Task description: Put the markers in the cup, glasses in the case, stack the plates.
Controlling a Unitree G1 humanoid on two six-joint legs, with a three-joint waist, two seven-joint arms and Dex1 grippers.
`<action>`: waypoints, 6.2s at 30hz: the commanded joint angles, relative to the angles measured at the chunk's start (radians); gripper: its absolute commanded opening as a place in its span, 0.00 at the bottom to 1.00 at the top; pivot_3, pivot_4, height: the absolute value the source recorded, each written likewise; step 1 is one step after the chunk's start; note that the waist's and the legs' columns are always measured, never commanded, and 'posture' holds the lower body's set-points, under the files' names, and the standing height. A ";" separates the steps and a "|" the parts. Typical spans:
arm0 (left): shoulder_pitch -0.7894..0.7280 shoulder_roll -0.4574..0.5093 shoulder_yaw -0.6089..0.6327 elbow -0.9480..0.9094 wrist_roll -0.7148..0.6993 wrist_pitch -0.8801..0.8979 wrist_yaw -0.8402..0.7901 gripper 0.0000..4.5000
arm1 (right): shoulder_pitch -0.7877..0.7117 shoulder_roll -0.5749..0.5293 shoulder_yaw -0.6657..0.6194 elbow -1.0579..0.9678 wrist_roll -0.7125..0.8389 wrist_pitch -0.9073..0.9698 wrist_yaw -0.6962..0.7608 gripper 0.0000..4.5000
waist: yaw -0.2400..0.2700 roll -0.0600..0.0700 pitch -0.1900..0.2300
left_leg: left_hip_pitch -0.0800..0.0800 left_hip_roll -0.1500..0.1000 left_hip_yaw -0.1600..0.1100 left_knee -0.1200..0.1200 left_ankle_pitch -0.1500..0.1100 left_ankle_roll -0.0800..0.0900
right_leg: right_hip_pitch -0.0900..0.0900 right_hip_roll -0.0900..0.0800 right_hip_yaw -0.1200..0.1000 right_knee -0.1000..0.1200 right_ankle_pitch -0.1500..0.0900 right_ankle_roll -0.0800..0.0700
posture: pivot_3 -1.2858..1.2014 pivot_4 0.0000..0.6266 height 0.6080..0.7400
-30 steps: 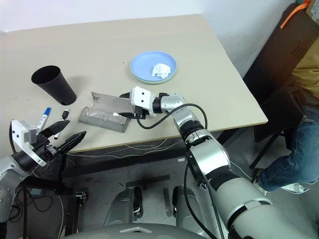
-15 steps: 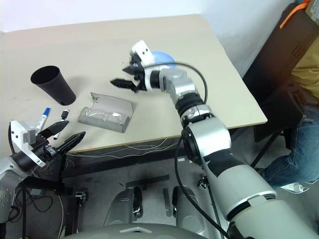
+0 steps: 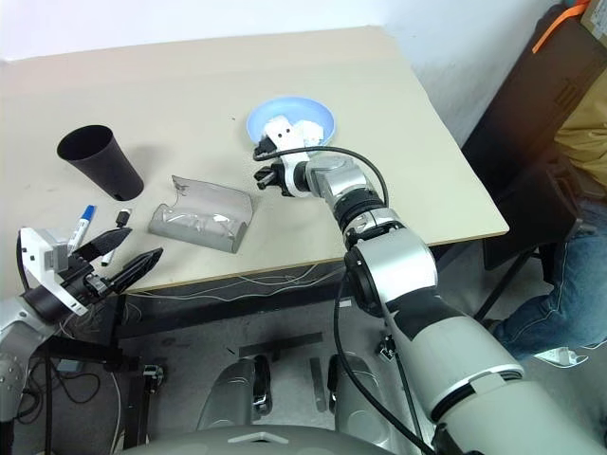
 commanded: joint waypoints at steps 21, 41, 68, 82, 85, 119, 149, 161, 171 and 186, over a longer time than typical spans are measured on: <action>0.008 -0.005 0.005 -0.027 -0.008 -0.023 0.003 1.00 | -0.036 0.036 -0.028 -0.086 0.075 0.054 0.331 0.01 | -0.002 -0.007 -0.067 | -0.002 0.013 0.002 -0.001 0.000 -0.006 | 0.002 0.014 0.000 -0.020 0.024 -0.012 | 0.52 0.00 0.74; -0.018 -0.024 -0.002 -0.007 -0.014 -0.029 0.023 1.00 | 0.393 0.033 -0.032 -0.851 0.289 0.303 0.216 0.01 | 0.000 -0.008 -0.081 | 0.000 0.017 0.003 -0.002 0.004 -0.011 | -0.002 0.018 0.001 -0.017 0.028 -0.011 | 0.52 0.00 0.74; 0.130 -0.074 0.048 -0.090 -0.033 -0.074 0.046 1.00 | 0.716 -0.025 0.053 -1.167 0.291 0.183 -0.100 0.01 | 0.001 0.004 -0.119 | 0.054 -0.001 -0.057 0.016 -0.048 -0.038 | 0.032 0.026 -0.034 -0.011 -0.008 -0.034 | 0.52 0.00 0.74; 0.169 -0.094 0.036 -0.098 -0.020 -0.105 0.064 1.00 | 0.521 -0.014 0.058 -0.862 0.271 0.231 -0.120 0.01 | 0.006 0.004 -0.119 | 0.054 0.001 -0.054 0.013 -0.047 -0.035 | 0.027 0.030 -0.030 -0.010 -0.005 -0.034 | 0.52 0.00 0.74; 0.158 -0.100 0.024 -0.087 -0.007 -0.115 0.068 1.00 | 0.494 -0.009 0.081 -0.788 0.232 0.203 -0.136 0.01 | 0.006 0.004 -0.119 | 0.054 0.001 -0.054 0.013 -0.047 -0.035 | 0.027 0.030 -0.029 -0.010 -0.005 -0.034 | 0.52 0.00 0.74; 0.155 -0.119 -0.009 -0.111 0.004 -0.125 0.105 1.00 | 0.095 0.229 0.062 -0.083 0.069 -0.081 -0.029 0.01 | 0.013 0.011 -0.045 | 0.045 -0.001 -0.054 0.011 -0.047 -0.035 | 0.008 0.032 -0.024 -0.003 -0.005 -0.041 | 0.52 0.24 0.74; 0.156 -0.122 -0.022 -0.126 0.016 -0.122 0.136 1.00 | 0.158 0.290 0.223 -0.286 0.018 0.042 0.122 0.01 | 0.029 0.007 -0.037 | 0.037 -0.001 -0.053 0.011 -0.047 -0.035 | -0.003 0.032 -0.023 -0.003 -0.004 -0.041 | 0.52 0.24 0.74; 0.157 -0.114 -0.012 -0.146 0.007 -0.101 0.160 1.00 | 0.228 0.289 0.331 -0.430 0.033 0.144 0.168 0.01 | 0.029 0.006 -0.036 | 0.036 -0.001 -0.053 0.010 -0.047 -0.035 | -0.003 0.032 -0.023 -0.003 -0.004 -0.040 | 0.52 0.24 0.74; 0.157 -0.108 -0.004 -0.145 0.009 -0.094 0.164 1.00 | 0.299 0.306 0.428 -0.500 0.019 0.154 0.138 0.01 | 0.028 0.007 -0.036 | 0.036 -0.001 -0.053 0.010 -0.047 -0.035 | -0.004 0.032 -0.023 -0.003 -0.004 -0.041 | 0.52 0.24 0.74; 0.152 -0.105 0.079 -0.146 -0.059 -0.068 0.199 1.00 | 0.249 0.281 0.339 -0.576 0.154 0.204 0.145 0.01 | 0.029 0.007 -0.032 | 0.036 0.000 -0.054 0.010 -0.047 -0.035 | -0.004 0.032 -0.024 -0.003 -0.005 -0.041 | 0.52 0.24 0.74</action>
